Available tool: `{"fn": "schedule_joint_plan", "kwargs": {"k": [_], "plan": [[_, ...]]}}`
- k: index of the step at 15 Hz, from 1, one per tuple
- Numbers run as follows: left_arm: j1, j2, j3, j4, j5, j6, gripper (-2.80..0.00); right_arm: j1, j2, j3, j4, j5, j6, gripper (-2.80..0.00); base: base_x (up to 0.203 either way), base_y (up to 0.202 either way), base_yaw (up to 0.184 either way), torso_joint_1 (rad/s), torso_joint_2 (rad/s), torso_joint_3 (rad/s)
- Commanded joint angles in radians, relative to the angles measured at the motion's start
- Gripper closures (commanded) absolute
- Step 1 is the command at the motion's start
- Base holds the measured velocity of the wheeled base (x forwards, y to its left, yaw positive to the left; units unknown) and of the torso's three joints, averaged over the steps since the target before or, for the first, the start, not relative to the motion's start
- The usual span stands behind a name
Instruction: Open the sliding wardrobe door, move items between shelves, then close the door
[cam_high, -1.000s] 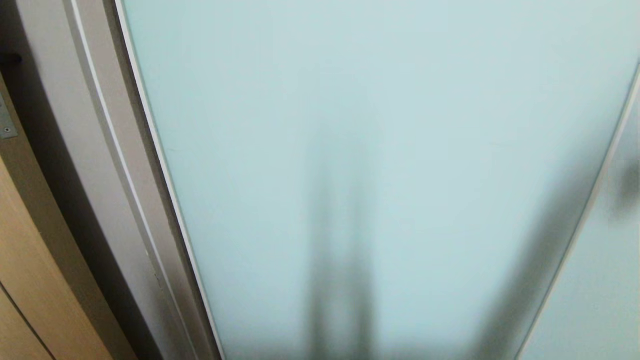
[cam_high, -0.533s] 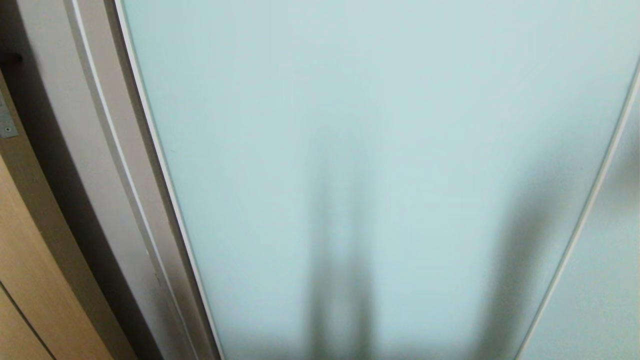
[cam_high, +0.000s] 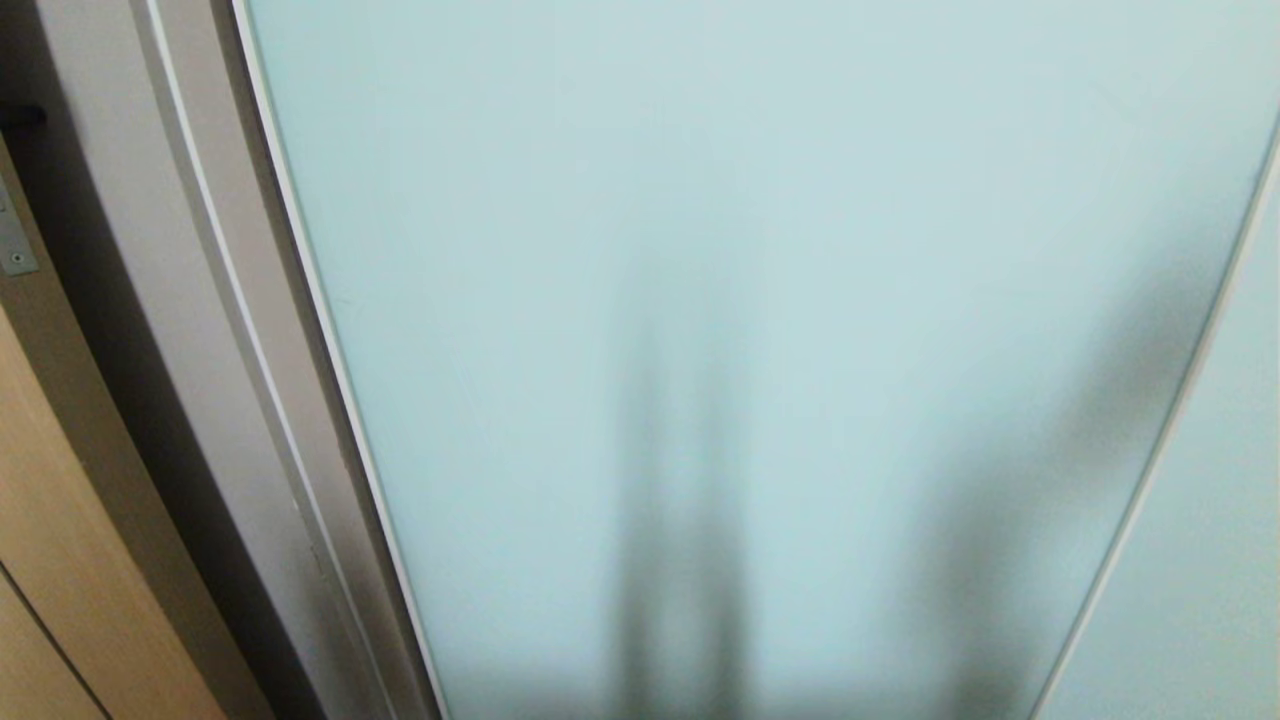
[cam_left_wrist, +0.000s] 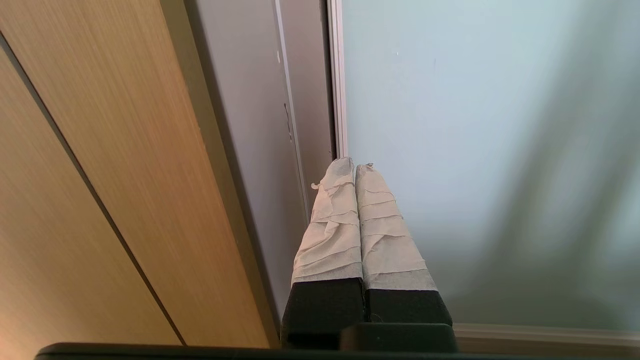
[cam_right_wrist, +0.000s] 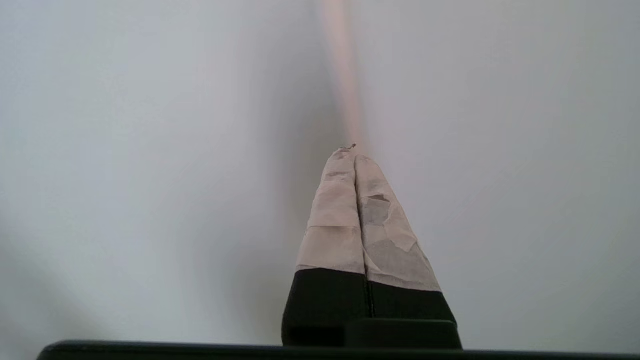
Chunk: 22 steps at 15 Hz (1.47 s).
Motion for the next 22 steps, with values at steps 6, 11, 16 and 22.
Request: {"fn": "schedule_joint_plan", "kwargs": {"k": [6, 11, 16, 22], "plan": [[0.000, 0.000, 0.000, 0.001, 0.000, -0.001, 0.00, 0.410, -0.460, 0.625, -0.118, -0.162, -0.233, 0.00, 0.000, 0.000, 0.000, 0.000, 0.00, 0.000], [0.000, 0.001, 0.000, 0.000, 0.000, 0.000, 0.00, 0.507, -0.651, 0.749, -0.004, -0.195, -0.251, 0.00, 0.000, 0.000, 0.000, 0.000, 0.00, 0.000], [0.000, 0.002, 0.000, 0.000, 0.000, -0.001, 0.00, 0.512, -0.735, 0.749, 0.097, -0.273, -0.248, 0.00, 0.000, 0.000, 0.000, 0.000, 0.00, 0.000], [0.000, 0.001, 0.000, 0.000, 0.000, -0.001, 0.00, 0.512, -0.732, 0.749, 0.098, -0.274, -0.235, 0.00, 0.000, 0.000, 0.000, 0.000, 0.00, 0.000]]}}
